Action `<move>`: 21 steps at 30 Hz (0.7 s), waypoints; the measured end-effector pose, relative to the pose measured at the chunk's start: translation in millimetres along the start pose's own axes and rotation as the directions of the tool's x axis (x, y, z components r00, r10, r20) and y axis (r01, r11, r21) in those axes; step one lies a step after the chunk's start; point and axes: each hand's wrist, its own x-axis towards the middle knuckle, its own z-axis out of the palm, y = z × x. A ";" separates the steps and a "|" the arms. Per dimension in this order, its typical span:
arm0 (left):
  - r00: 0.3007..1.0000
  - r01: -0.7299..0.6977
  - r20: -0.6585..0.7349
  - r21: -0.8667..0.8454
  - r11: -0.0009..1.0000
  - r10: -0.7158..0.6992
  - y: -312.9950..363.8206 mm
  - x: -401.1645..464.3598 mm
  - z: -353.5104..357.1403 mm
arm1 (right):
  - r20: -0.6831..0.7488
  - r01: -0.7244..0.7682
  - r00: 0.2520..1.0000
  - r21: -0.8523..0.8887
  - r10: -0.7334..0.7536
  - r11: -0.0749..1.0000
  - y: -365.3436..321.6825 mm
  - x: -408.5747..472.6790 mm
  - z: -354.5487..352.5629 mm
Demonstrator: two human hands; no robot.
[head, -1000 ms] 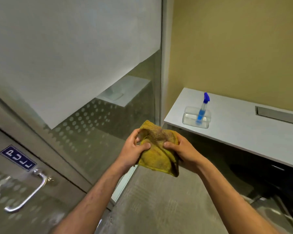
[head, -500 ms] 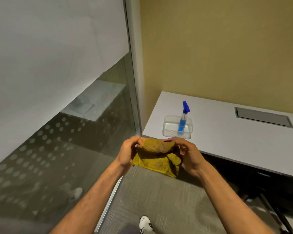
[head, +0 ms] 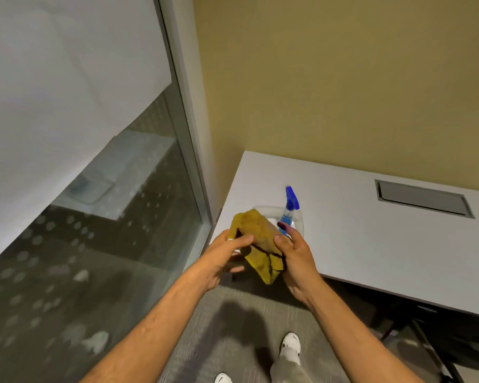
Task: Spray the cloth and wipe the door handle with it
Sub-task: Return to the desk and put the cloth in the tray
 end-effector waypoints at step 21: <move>0.938 0.086 -0.344 0.164 0.983 -0.025 7.9 217.5 50.8 | 0.256 0.315 0.949 -0.778 -0.184 0.543 64.2 187.1 -55.6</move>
